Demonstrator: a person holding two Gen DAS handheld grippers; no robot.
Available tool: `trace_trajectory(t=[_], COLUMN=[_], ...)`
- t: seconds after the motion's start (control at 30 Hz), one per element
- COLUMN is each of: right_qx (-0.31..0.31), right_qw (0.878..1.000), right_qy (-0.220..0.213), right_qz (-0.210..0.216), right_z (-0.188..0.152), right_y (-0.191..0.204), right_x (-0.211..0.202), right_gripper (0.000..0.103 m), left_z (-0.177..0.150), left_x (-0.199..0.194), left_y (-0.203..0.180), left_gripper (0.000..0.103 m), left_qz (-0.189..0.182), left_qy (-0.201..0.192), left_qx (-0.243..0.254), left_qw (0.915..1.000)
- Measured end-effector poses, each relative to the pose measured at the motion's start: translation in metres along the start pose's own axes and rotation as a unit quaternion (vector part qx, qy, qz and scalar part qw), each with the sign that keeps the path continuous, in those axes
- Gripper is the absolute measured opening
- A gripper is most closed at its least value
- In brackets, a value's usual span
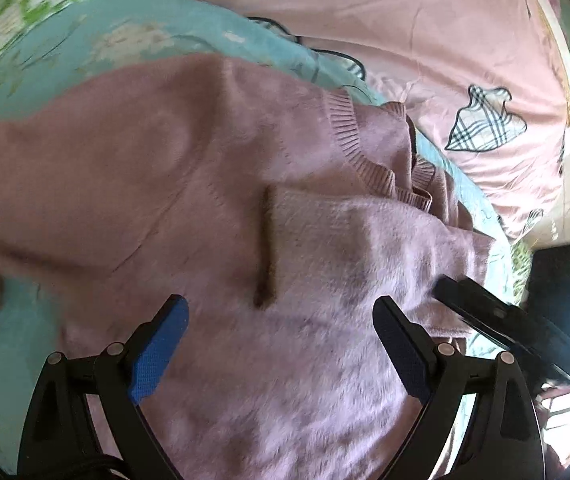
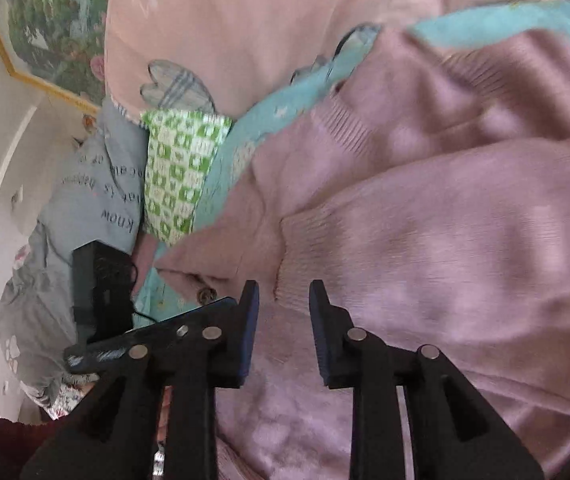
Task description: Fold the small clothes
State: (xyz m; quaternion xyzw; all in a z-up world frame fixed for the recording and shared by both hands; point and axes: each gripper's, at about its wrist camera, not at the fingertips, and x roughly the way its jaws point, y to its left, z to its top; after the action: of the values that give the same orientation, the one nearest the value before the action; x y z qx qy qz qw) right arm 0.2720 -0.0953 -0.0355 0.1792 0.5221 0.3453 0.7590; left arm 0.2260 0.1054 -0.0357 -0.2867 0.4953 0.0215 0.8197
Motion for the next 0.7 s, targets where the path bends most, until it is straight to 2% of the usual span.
trace_trajectory(t=[0.1,0.23,0.3,0.33,0.37,0.4,0.47,0.57,0.63,0.7], right_qx=[0.018,0.046,0.063,0.071,0.079,0.086,0.102,0.123,0.133,0.138], right_qw=[0.999,0.996,0.994,0.992,0.991,0.989,0.986,0.979,0.974,0.97], right_qy=[-0.036,-0.072,-0.083,-0.088,-0.094,-0.1,-0.114,-0.134,-0.152,-0.164], right_qz=[-0.017,-0.039,-0.044,-0.05,-0.056,-0.061,-0.07,-0.087,-0.103,-0.114], right_z=[-0.002,-0.011,-0.017,-0.021,-0.024,-0.027,-0.033,-0.037,-0.04,-0.042], right_y=[-0.008,-0.017,-0.021,-0.025,-0.028,-0.031,-0.037,-0.046,-0.053,-0.058], right_x=[-0.037,-0.076,-0.087,-0.094,-0.099,-0.105,-0.115,-0.131,-0.144,-0.151], right_gripper=[0.027,0.027,0.027,0.027,0.027,0.027,0.027,0.027,0.027,0.027], left_z=[0.018,0.035,0.038,0.038,0.037,0.036,0.032,0.027,0.025,0.021], left_x=[0.017,0.053,0.065,0.066,0.065,0.063,0.048,0.0,-0.03,-0.045], left_y=[-0.017,-0.032,-0.034,-0.037,-0.041,-0.046,-0.055,-0.06,-0.039,-0.009], left_gripper=[0.094,0.093,0.084,0.066,0.03,0.008,0.008,0.008,0.008,0.008], left_qz=[0.005,0.029,0.019,0.009,-0.002,-0.023,-0.038,-0.042,-0.034,-0.026], left_qy=[0.001,0.031,0.038,0.033,0.03,0.035,0.018,-0.047,-0.081,-0.092], left_qx=[0.028,0.065,0.067,0.072,0.08,0.09,0.105,0.125,0.101,0.072], left_qw=[0.9996,0.997,0.9968,0.9968,0.9963,0.995,0.9936,0.9901,0.991,0.9928])
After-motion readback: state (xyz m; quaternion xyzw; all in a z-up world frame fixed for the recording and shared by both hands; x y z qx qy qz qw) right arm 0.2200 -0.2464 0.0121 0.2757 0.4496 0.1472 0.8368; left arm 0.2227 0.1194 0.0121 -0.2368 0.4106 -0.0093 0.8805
